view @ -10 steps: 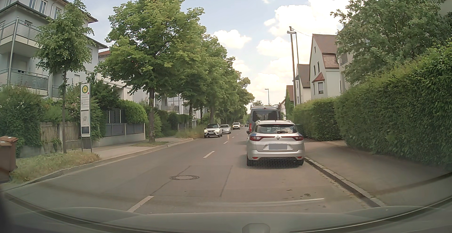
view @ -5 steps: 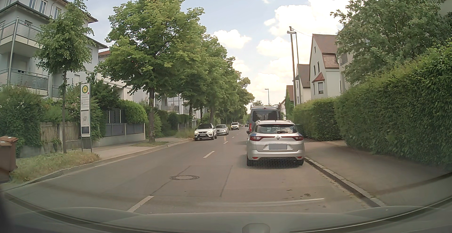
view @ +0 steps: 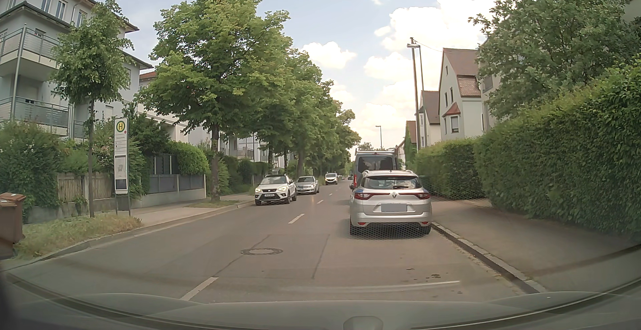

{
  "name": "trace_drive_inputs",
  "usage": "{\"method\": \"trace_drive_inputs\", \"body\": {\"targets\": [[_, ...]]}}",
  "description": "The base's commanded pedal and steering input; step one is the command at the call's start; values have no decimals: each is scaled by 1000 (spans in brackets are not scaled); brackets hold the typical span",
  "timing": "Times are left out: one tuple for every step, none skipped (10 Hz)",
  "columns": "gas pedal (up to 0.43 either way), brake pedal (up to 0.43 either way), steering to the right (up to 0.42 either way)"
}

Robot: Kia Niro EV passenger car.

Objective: Follow the waypoints while adhering to traffic rules and regulations

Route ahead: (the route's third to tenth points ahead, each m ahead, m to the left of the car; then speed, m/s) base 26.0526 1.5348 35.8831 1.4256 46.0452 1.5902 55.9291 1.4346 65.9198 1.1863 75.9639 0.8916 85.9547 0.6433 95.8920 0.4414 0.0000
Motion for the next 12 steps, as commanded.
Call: {"method": "trace_drive_inputs", "body": {"targets": [[0, 128, -18], [0, 128, -18], [0, 128, -17], [0, 128, -18], [0, 128, -18], [0, 128, -18], [0, 128, -18], [0, 128, -17], [0, 128, -17], [0, 128, -17], [0, 128, -18], [0, 128, -18]]}}
